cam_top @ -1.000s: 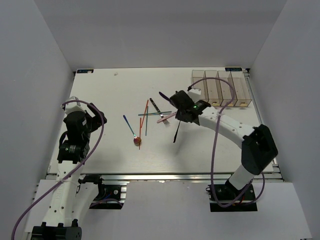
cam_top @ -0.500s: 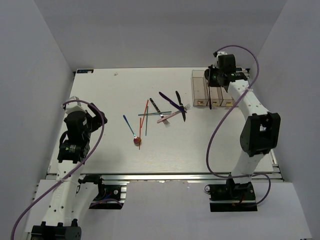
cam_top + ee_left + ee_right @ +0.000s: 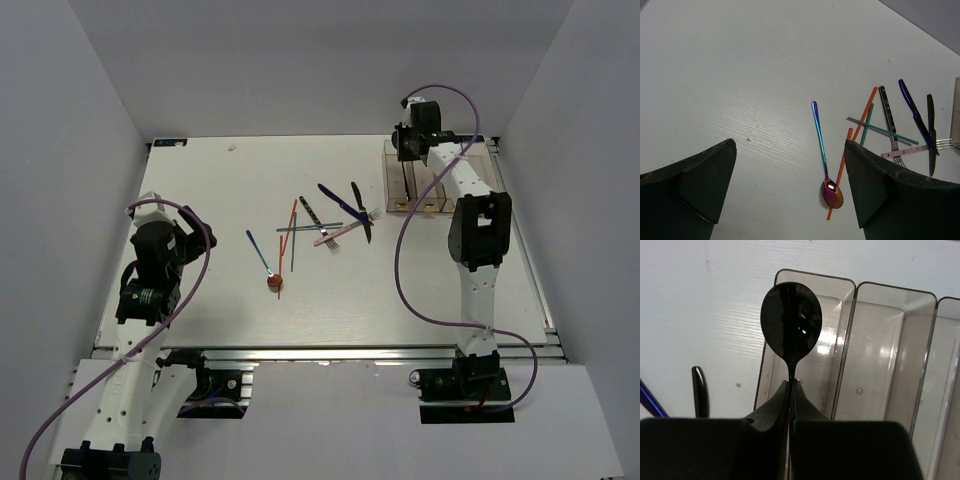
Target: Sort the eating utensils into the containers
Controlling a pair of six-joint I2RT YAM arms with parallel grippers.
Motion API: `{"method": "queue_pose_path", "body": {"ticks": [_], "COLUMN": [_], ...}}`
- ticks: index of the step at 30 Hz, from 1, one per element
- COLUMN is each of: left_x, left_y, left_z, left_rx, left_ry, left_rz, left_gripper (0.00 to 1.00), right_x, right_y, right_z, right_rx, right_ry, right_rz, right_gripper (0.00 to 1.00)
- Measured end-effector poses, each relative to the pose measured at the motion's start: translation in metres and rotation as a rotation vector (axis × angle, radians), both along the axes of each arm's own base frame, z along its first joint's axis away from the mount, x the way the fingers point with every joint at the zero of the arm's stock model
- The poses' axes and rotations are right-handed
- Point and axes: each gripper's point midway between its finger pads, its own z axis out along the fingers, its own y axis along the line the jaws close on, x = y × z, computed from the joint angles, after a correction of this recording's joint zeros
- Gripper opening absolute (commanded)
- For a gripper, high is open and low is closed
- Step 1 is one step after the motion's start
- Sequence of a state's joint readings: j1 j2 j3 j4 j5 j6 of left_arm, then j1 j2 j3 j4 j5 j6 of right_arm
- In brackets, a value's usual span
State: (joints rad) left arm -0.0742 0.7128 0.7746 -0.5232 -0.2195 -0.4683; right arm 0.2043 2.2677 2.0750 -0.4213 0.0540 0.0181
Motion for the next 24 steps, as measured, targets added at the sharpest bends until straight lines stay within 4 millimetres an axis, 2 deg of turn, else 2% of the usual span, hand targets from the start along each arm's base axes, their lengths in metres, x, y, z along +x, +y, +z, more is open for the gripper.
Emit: {"method": "queue_pose_path", "body": {"ticks": [2,5,6,7,13,16,19,21,24], "left_x": [0.000,0.000,0.000,0.001,0.002,0.002,0.004,0.005,0.006], "left_y": [0.000,0.000,0.000,0.000,-0.001,-0.001,-0.001,-0.002,-0.002], "left_z": [0.000,0.000,-0.001,-0.002,-0.005,-0.005,-0.008,-0.012,-0.015], "left_rx": [0.000,0.000,0.000,0.000,0.000,0.000,0.000,0.000,0.001], "left_ry": [0.000,0.002,0.004,0.006,0.020,0.021,0.033,0.045,0.058], "left_rz": [0.000,0.000,-0.001,-0.001,-0.004,-0.005,-0.006,-0.007,-0.007], "left_gripper": [0.98,0.98,0.98,0.98,0.98,0.98,0.98,0.98,0.98], "right_x": [0.002,0.003,0.003,0.003,0.011,0.004,-0.016,-0.036,-0.065], "right_y": [0.000,-0.001,-0.001,-0.001,0.000,0.002,0.007,0.015,0.040], "right_z": [-0.013,-0.023,-0.023,-0.022,-0.001,0.012,0.034,0.053,0.083], "right_rx": [-0.003,-0.003,-0.002,0.005,0.021,0.047,0.069,0.068,0.100], "right_ry": [0.020,0.037,0.037,0.037,-0.010,-0.009,-0.026,-0.046,-0.085], "right_rz": [-0.007,-0.019,-0.020,-0.025,-0.035,-0.052,-0.060,-0.058,-0.014], "right_gripper": [0.15,0.43,0.62,0.89,0.89,0.89,0.89,0.89,0.89]}}
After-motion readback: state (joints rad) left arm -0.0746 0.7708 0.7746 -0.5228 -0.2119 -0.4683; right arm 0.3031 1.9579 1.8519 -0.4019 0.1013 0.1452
